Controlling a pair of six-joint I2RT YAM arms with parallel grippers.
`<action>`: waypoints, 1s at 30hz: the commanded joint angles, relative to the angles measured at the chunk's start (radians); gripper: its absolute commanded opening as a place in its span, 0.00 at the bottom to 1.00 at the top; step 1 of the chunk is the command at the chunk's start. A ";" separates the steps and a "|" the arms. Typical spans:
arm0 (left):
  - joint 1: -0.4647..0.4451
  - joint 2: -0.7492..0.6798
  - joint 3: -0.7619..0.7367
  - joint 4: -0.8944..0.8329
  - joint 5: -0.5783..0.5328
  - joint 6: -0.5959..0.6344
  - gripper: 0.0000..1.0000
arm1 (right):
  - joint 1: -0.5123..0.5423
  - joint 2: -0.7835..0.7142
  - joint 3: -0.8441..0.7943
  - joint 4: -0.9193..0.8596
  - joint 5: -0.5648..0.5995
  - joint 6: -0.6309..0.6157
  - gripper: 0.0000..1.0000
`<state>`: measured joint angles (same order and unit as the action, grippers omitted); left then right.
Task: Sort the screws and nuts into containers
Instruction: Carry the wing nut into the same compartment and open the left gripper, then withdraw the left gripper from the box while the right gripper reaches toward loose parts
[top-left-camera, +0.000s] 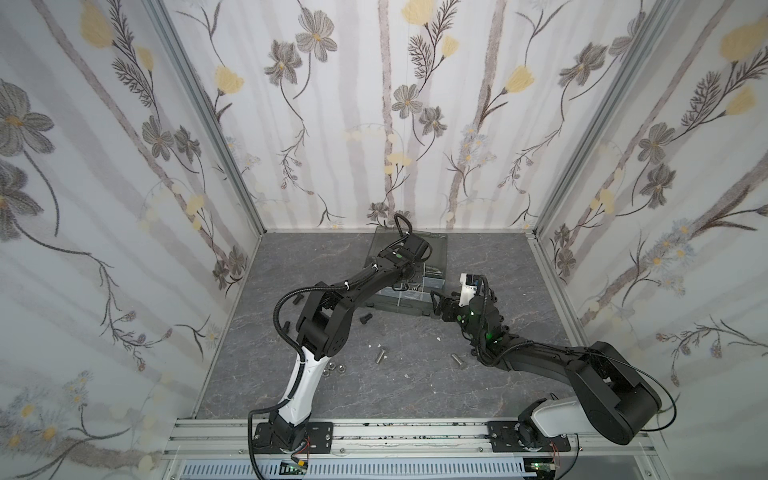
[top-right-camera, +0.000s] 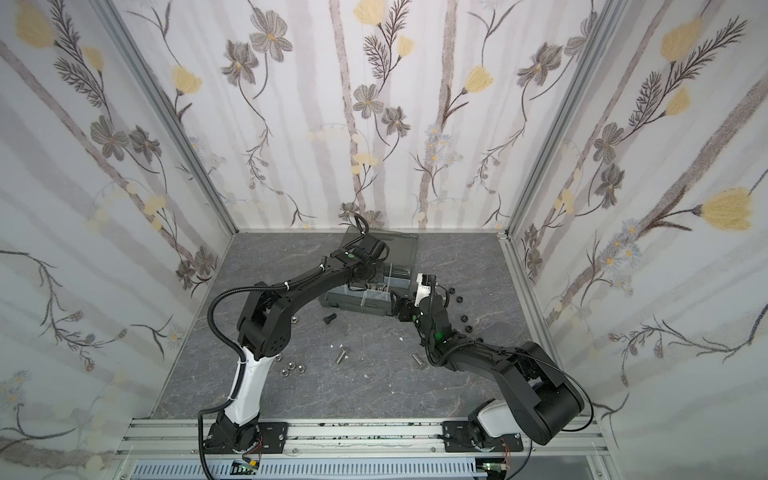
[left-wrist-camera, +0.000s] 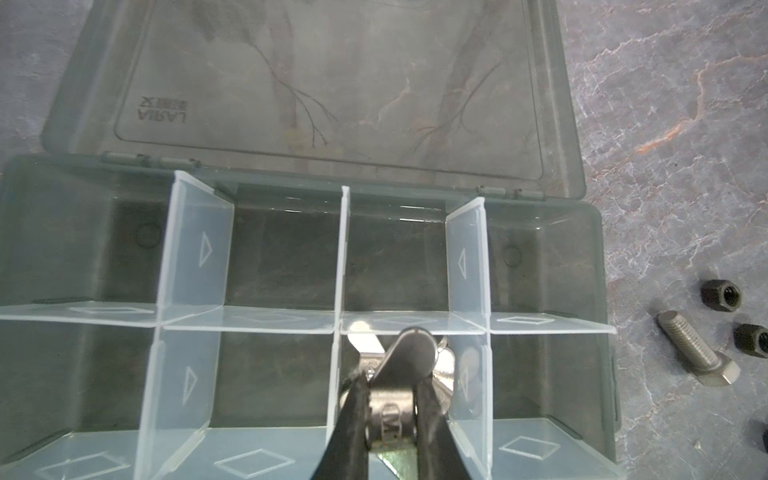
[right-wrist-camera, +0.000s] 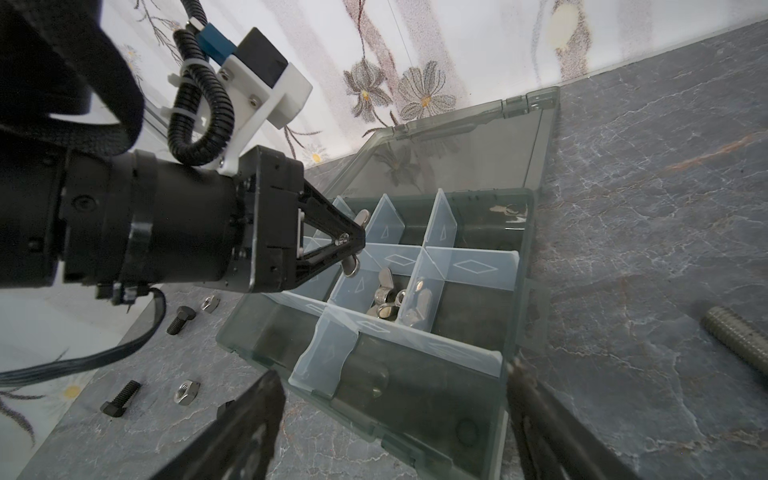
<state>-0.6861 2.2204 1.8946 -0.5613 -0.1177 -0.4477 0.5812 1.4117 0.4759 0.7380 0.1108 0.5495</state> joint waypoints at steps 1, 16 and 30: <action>-0.004 0.027 0.030 -0.008 0.009 -0.011 0.11 | -0.001 -0.006 -0.003 0.038 0.017 0.010 0.85; -0.007 0.038 0.067 -0.010 0.018 -0.022 0.39 | -0.001 -0.020 -0.004 0.030 0.011 0.001 0.84; 0.000 -0.366 -0.285 0.166 -0.045 0.020 0.72 | 0.099 -0.158 0.154 -0.388 -0.045 -0.109 0.83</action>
<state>-0.6918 1.9255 1.6791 -0.4854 -0.1314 -0.4435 0.6506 1.2640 0.5964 0.4976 0.0914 0.4644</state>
